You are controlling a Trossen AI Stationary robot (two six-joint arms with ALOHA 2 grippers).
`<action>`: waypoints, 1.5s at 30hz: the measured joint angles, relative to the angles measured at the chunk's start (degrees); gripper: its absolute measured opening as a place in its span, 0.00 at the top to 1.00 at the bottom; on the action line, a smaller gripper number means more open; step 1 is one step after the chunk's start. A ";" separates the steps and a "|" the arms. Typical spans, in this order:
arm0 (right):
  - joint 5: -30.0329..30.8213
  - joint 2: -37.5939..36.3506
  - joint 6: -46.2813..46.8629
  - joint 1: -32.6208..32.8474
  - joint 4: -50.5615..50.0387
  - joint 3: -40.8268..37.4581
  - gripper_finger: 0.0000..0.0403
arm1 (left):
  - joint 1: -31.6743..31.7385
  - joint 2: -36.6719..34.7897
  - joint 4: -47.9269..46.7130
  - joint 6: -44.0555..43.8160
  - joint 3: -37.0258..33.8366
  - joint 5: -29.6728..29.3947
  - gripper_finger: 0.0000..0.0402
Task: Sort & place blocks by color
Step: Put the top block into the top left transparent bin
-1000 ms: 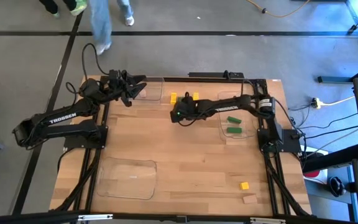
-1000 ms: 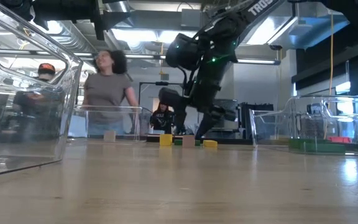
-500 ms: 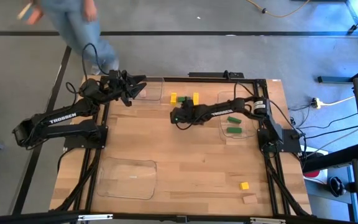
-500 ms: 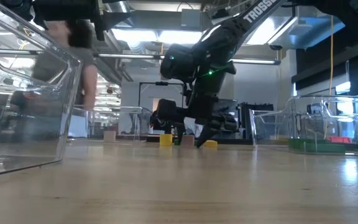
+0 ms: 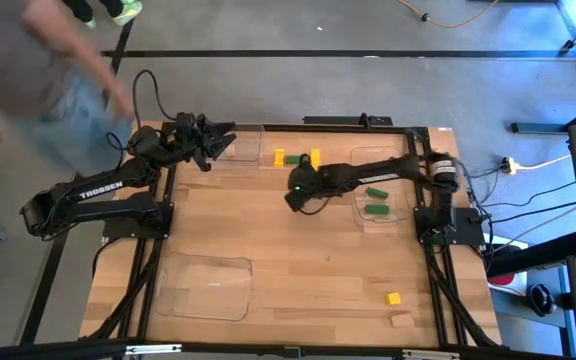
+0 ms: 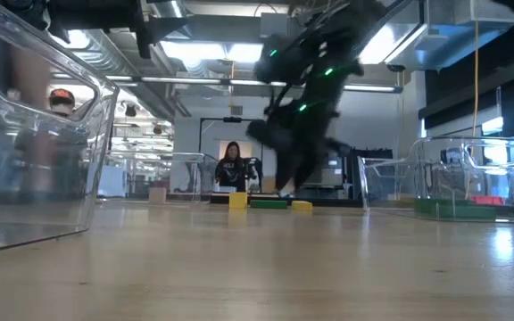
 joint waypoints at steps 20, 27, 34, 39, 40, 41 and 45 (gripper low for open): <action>-21.30 -26.29 -20.45 1.66 56.42 -19.38 0.69 | -17.91 14.78 -4.81 11.30 6.94 -4.20 0.42; -25.13 -26.14 -23.88 1.64 55.76 -17.25 0.69 | -20.77 20.35 -4.56 10.62 13.64 -3.12 0.42; -27.95 -26.14 -24.73 2.08 55.77 -17.29 0.69 | -21.65 24.76 -4.57 10.58 18.49 -1.58 0.42; -28.08 -26.14 -25.40 2.29 55.68 -17.29 0.69 | -21.29 25.00 -6.19 10.57 18.69 -1.57 0.50; -28.04 -26.14 -25.44 2.29 55.59 -17.29 0.69 | -21.04 24.98 -6.37 10.56 18.67 -1.30 0.53; -28.03 -26.14 -25.44 2.25 55.61 -17.29 0.69 | -20.83 24.74 -6.58 10.58 18.69 -1.10 0.57; -27.72 -26.18 -26.19 2.20 55.83 -17.29 0.69 | -19.39 24.30 -6.45 9.96 18.69 1.29 0.71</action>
